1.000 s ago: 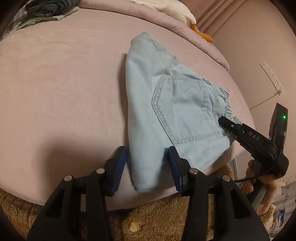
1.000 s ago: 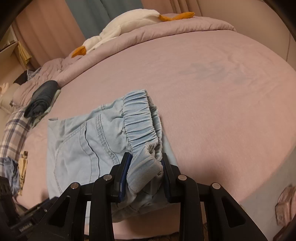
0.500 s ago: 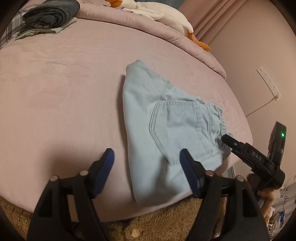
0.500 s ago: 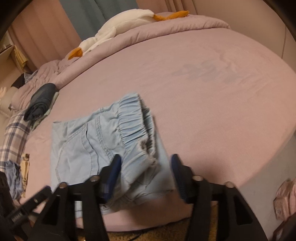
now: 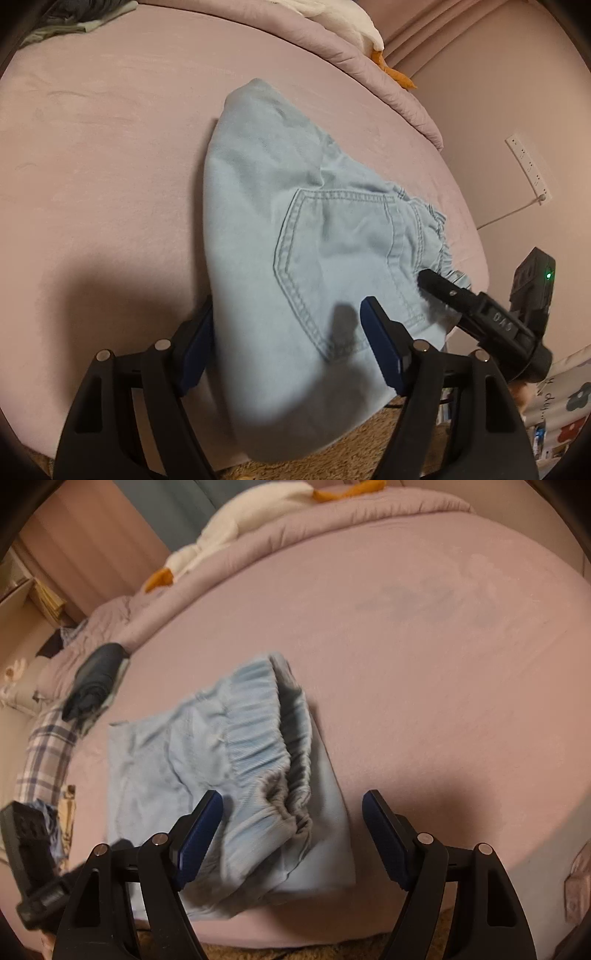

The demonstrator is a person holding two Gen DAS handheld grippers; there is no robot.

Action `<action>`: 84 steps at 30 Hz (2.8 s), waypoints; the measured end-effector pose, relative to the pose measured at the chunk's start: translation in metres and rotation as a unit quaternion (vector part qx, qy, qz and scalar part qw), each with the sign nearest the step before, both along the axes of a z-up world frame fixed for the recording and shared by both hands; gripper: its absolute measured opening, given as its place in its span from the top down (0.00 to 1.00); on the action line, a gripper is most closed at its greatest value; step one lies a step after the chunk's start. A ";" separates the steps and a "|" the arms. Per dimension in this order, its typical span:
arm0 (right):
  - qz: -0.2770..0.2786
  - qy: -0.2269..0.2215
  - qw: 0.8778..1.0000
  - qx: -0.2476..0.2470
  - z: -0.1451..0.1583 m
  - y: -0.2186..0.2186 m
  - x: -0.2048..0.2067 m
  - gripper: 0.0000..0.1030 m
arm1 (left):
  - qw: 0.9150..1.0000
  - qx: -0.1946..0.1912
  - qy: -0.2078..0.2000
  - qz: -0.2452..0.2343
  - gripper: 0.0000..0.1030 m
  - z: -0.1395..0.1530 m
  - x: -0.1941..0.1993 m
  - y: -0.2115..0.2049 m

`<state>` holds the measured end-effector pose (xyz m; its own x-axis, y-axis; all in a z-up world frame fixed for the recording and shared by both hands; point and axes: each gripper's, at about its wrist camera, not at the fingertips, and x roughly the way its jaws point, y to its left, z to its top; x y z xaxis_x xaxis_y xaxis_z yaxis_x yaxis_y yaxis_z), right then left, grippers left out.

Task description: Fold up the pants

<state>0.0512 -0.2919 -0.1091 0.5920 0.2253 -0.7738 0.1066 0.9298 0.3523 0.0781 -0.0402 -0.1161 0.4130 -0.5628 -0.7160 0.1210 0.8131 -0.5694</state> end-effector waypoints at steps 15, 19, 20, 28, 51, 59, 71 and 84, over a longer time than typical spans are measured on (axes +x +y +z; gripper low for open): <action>0.034 -0.036 0.999 0.005 0.003 0.027 0.005 0.54 | 0.999 0.037 -0.016 0.026 0.76 0.008 0.001 -0.007; 0.037 -0.044 0.998 0.036 0.013 0.024 -0.009 0.62 | 0.998 0.048 -0.030 0.030 0.80 0.021 -0.014 -0.004; 0.035 -0.048 0.998 0.036 0.015 0.025 -0.012 0.63 | 0.998 0.047 -0.032 0.031 0.81 0.024 -0.017 -0.003; 0.053 -0.080 0.995 0.005 0.037 0.055 -0.030 0.64 | 0.994 0.066 -0.073 0.049 0.82 0.056 -0.043 0.016; 0.094 -0.130 0.987 -0.025 0.072 0.089 -0.031 0.63 | 0.985 0.076 -0.135 0.075 0.82 0.097 -0.063 0.056; 0.104 -0.140 0.984 -0.036 0.077 0.097 -0.022 0.63 | 0.983 0.084 -0.143 0.080 0.82 0.105 -0.055 0.062; 0.103 -0.141 0.983 -0.053 0.081 0.109 0.000 0.63 | 0.982 0.092 -0.147 0.079 0.82 0.105 -0.023 0.064; 0.103 -0.101 0.987 -0.067 0.050 0.120 0.032 0.63 | 0.985 0.103 -0.116 0.081 0.82 0.070 0.017 0.064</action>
